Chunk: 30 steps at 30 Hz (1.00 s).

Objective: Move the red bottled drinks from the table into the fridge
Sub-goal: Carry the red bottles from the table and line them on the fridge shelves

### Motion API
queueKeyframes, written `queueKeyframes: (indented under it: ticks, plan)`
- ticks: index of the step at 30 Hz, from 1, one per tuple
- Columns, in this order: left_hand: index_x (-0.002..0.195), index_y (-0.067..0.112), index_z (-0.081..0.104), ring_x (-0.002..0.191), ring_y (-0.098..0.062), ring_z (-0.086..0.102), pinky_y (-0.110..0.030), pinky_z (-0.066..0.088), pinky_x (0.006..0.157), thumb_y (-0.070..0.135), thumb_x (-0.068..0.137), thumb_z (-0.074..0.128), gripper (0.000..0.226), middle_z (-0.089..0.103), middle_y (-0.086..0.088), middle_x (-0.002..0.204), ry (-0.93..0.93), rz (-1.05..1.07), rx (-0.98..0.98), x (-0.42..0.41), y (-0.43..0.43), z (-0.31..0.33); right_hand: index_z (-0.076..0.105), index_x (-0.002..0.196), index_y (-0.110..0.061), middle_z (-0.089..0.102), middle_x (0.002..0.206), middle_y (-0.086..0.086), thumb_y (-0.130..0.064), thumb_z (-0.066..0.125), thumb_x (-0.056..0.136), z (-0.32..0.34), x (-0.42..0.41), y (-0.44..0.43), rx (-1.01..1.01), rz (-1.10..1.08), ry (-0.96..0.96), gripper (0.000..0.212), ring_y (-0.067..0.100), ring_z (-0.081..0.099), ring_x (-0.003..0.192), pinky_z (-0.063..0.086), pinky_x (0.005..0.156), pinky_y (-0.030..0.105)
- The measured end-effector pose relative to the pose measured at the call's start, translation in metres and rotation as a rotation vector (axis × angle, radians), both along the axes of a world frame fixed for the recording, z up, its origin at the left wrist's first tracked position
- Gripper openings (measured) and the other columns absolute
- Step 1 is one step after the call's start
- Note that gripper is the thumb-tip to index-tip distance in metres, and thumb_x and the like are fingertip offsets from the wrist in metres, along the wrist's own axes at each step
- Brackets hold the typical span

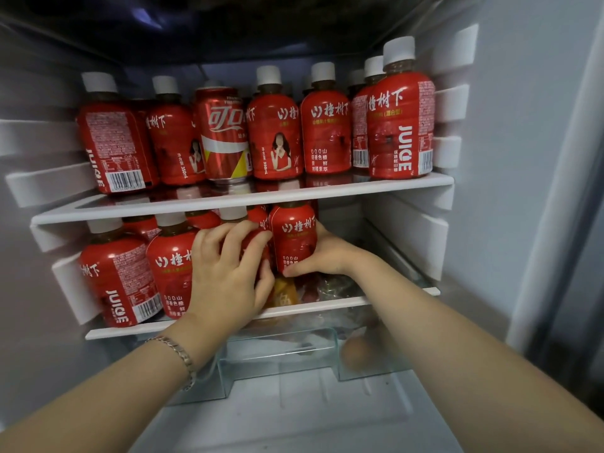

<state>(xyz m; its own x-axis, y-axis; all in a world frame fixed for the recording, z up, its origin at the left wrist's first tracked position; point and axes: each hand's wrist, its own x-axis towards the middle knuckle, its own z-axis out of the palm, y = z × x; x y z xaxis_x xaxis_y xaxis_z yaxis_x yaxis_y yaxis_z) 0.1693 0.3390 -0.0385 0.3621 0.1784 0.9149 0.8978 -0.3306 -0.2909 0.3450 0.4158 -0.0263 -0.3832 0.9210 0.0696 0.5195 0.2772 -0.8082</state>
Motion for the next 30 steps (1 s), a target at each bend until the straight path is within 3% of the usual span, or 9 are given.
queueKeyframes:
  ticks: [6, 9, 12, 14, 17, 19, 21, 24, 30]
  plan:
    - [0.11, 0.006, 0.06, 0.106, -0.032, 0.042, -0.047, 0.032, 0.093, 0.023, 0.086, 0.049, 0.031, 0.047, -0.011, 0.117, 0.033, 0.044, -0.009, -0.002, -0.004, -0.002, 0.011, 0.148, -0.019, 0.045, 0.139, 0.0, -0.035, 0.085, 0.062, -0.002, -0.013, -0.012, 0.04, -0.151, -0.064, 0.115, 0.021, 0.047, 0.125, 0.039, 0.106, 0.038]
    - [0.108, 0.005, 0.064, 0.103, -0.032, 0.042, -0.046, 0.032, 0.092, 0.024, 0.085, 0.05, 0.033, 0.05, -0.013, 0.116, 0.056, 0.074, -0.052, 0.0, -0.006, 0.0, 0.04, 0.136, -0.019, 0.056, 0.127, 0.002, -0.045, 0.078, 0.067, 0.0, -0.017, -0.031, 0.026, -0.226, -0.318, 0.083, 0.025, 0.057, 0.114, 0.047, 0.097, 0.039]
    - [0.105, 0.004, 0.068, 0.098, -0.031, 0.043, -0.045, 0.033, 0.087, 0.025, 0.084, 0.049, 0.036, 0.061, -0.016, 0.11, 0.05, 0.083, -0.107, 0.0, -0.013, 0.007, 0.055, 0.12, -0.012, 0.062, 0.112, 0.007, -0.036, 0.072, 0.077, 0.036, -0.018, -0.07, -0.005, -0.192, -0.634, 0.051, 0.026, 0.061, 0.1, 0.05, 0.091, 0.039]
    - [0.104, 0.005, 0.069, 0.094, -0.029, 0.043, -0.042, 0.033, 0.083, 0.026, 0.084, 0.048, 0.036, 0.063, -0.015, 0.106, 0.028, 0.061, -0.146, 0.0, -0.019, 0.012, 0.06, 0.108, -0.012, 0.065, 0.103, 0.006, -0.033, 0.066, 0.083, 0.073, -0.012, -0.1, 0.132, -0.253, -0.571, 0.033, 0.024, 0.063, 0.094, 0.052, 0.087, 0.038]
    - [0.097, 0.007, 0.071, 0.088, -0.025, 0.042, -0.038, 0.032, 0.077, 0.026, 0.082, 0.046, 0.035, 0.064, -0.01, 0.097, 0.008, 0.036, -0.184, 0.002, -0.023, 0.021, 0.066, 0.093, -0.016, 0.067, 0.091, 0.001, -0.035, 0.06, 0.087, 0.113, 0.0, -0.124, 0.494, -0.516, -0.259, 0.02, 0.02, 0.063, 0.085, 0.053, 0.079, 0.039]
    - [0.091, 0.008, 0.071, 0.082, -0.023, 0.041, -0.035, 0.033, 0.069, 0.026, 0.08, 0.046, 0.033, 0.063, -0.008, 0.09, 0.023, 0.035, -0.207, 0.003, -0.023, 0.028, 0.066, 0.093, -0.019, 0.065, 0.098, 0.0, -0.034, 0.058, 0.088, 0.126, 0.009, -0.126, 0.74, -0.712, -0.056, 0.018, 0.018, 0.06, 0.09, 0.051, 0.078, 0.035]
    - [0.085, 0.008, 0.07, 0.077, -0.023, 0.041, -0.032, 0.032, 0.063, 0.026, 0.079, 0.045, 0.031, 0.061, -0.007, 0.084, 0.049, 0.038, -0.213, 0.003, -0.024, 0.035, 0.059, 0.111, -0.02, 0.054, 0.119, 0.005, -0.033, 0.057, 0.088, 0.135, 0.02, -0.123, 0.885, -0.877, 0.036, 0.026, 0.022, 0.05, 0.109, 0.045, 0.086, 0.035]
    - [0.084, 0.009, 0.068, 0.074, -0.024, 0.043, -0.031, 0.032, 0.062, 0.027, 0.078, 0.045, 0.03, 0.06, -0.006, 0.082, 0.084, 0.063, -0.219, 0.003, -0.026, 0.037, 0.033, 0.139, -0.018, 0.034, 0.139, 0.016, -0.035, 0.061, 0.086, 0.135, 0.029, -0.105, 0.824, -0.993, -0.034, 0.062, 0.032, 0.031, 0.129, 0.037, 0.102, 0.041]
    - [0.085, 0.01, 0.068, 0.073, -0.026, 0.048, -0.033, 0.038, 0.062, 0.028, 0.076, 0.042, 0.033, 0.06, -0.007, 0.084, 0.105, 0.095, -0.244, 0.002, -0.027, 0.035, 0.014, 0.148, -0.022, 0.018, 0.15, 0.02, -0.028, 0.067, 0.084, 0.113, 0.023, -0.078, 0.836, -1.057, -0.229, 0.084, 0.037, 0.017, 0.139, 0.025, 0.111, 0.049]
